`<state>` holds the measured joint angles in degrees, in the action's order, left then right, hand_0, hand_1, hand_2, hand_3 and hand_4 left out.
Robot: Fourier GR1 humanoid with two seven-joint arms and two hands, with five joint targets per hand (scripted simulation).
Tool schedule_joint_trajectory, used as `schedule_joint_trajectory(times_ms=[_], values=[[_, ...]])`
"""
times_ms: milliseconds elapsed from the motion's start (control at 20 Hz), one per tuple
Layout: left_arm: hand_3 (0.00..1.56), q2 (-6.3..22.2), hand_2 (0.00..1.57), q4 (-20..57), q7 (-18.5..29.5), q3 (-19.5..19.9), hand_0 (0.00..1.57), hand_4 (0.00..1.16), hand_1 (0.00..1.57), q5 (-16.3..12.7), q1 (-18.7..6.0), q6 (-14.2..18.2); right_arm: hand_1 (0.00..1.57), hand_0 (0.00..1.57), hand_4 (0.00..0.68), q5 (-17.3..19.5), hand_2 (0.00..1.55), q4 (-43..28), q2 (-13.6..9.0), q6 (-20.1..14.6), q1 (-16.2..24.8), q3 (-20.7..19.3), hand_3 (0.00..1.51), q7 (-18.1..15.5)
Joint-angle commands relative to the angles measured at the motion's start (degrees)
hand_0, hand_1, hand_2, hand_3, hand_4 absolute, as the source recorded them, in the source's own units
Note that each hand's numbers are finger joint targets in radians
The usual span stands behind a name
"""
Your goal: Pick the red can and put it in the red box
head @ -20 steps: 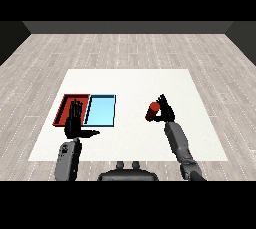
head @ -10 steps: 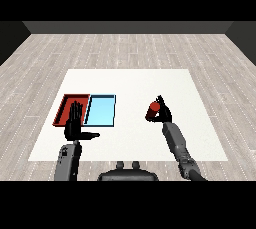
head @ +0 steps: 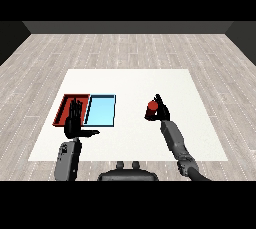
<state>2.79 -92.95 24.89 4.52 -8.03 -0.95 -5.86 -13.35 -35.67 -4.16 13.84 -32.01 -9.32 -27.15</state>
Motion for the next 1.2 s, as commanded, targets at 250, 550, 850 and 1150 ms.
schedule_joint_trajectory(times_ms=[250, 550, 850, 1150], values=[[0.00, 0.7, 0.00, 3.4, 1.9, 1.4, 0.00, 0.00, 0.00, -1.6, -1.4, -1.8, 0.00, 0.00, 0.000, 1.5, 0.00, 0.8, 2.8, -3.7, -0.7, 1.6, 0.00, -0.1], [0.00, 2.0, 0.00, 2.0, 0.3, 2.5, 0.00, 0.00, 0.00, -2.7, -2.0, -2.6, 0.00, 0.00, 0.000, 1.3, 0.00, 8.0, -0.1, -3.3, -6.4, -0.7, 0.00, 1.3], [0.00, 0.1, 0.00, -1.3, 0.2, 0.3, 0.00, 0.00, 0.00, -1.2, 1.3, -1.0, 1.52, 1.52, 0.493, 4.7, 1.50, 16.1, 0.0, -8.4, -8.3, -0.9, 1.46, -5.8], [0.00, -2.4, 0.00, 2.1, 0.5, -1.9, 0.00, 0.00, 0.00, 1.8, -1.6, 2.0, 1.54, 1.54, 0.575, 7.0, 1.47, 13.1, -1.6, -12.1, -8.8, 1.0, 1.42, -0.8]])
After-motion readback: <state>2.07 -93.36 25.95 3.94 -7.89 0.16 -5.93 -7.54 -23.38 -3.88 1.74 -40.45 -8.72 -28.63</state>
